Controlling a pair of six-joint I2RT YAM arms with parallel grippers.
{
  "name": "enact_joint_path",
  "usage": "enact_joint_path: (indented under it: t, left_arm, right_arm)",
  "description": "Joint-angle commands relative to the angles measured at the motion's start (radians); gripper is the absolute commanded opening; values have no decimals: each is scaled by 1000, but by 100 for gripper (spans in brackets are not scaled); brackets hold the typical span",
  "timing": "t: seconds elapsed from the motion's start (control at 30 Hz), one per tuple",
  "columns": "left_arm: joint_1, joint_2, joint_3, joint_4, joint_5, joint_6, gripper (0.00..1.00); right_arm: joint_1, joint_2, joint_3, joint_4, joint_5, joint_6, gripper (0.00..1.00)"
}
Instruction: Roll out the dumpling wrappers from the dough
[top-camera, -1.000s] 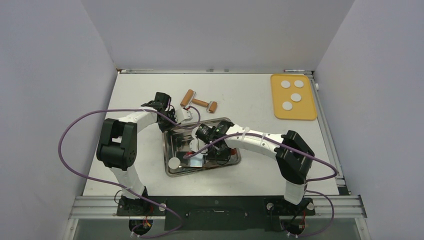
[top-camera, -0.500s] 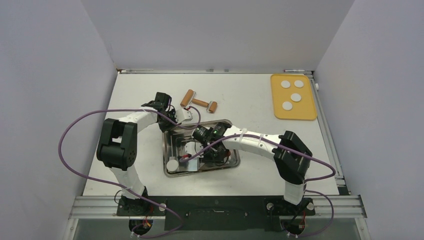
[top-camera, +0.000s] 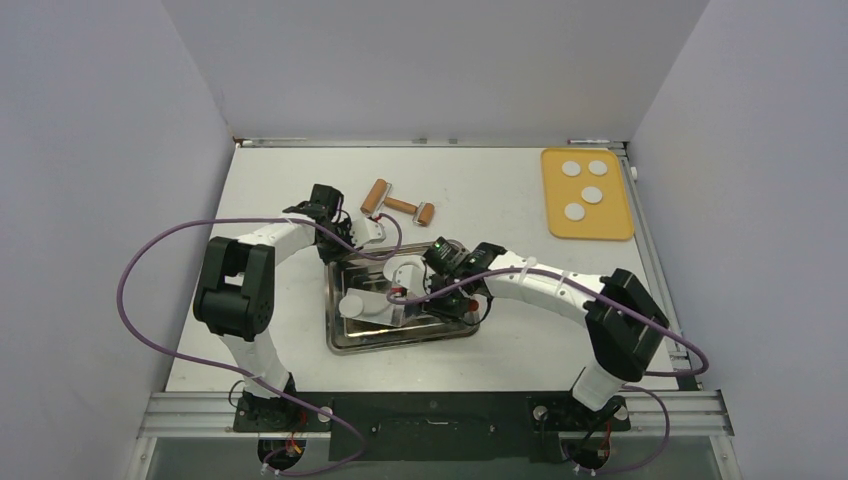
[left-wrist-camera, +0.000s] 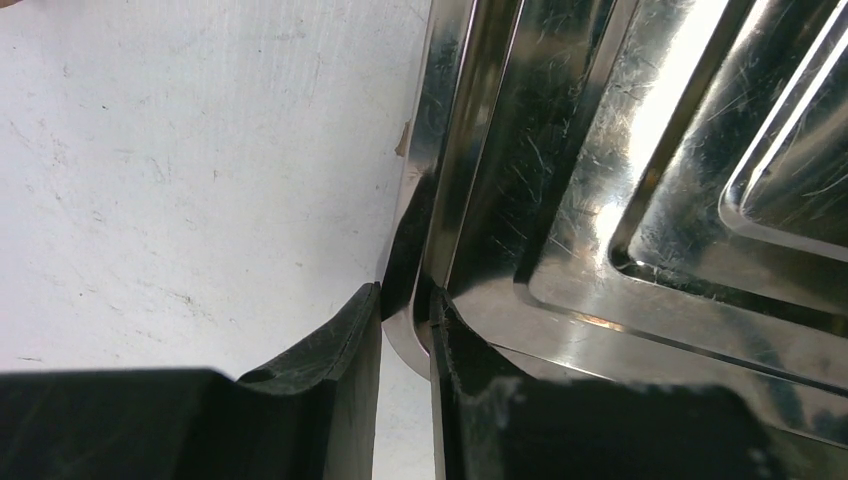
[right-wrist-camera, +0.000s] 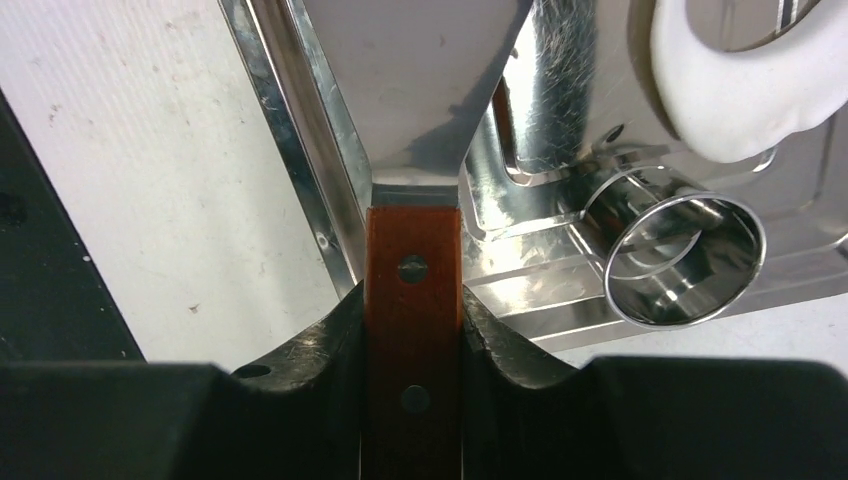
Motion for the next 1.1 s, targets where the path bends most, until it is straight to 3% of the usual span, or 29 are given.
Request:
enact_joint_path:
  t: [0.0,0.3,0.47,0.87,0.97,1.07]
  left_arm:
    - [-9,4,37,-10,51,58,0]
    - [-7,56,135,-32,91,105,0]
    - [-11,36,154,-6,202,68,0]
    - [-59,89,198,-31,198,121,0]
    - [-58,86,204,-20,182,99,3]
    - [-55,67,221,-26,190,64,15]
  right_arm:
    - [6,-94,-8,89,-30,12,8]
    - [-87,-191,-19,10,79,38,8]
    - [-165,-241,-38,9,128,41,8]
    - [-402,-262,-36,70,207,109,8]
    - [-460,-252,-35,99,225,125,8]
    - [-513,-233,-25,135,283,147,8]
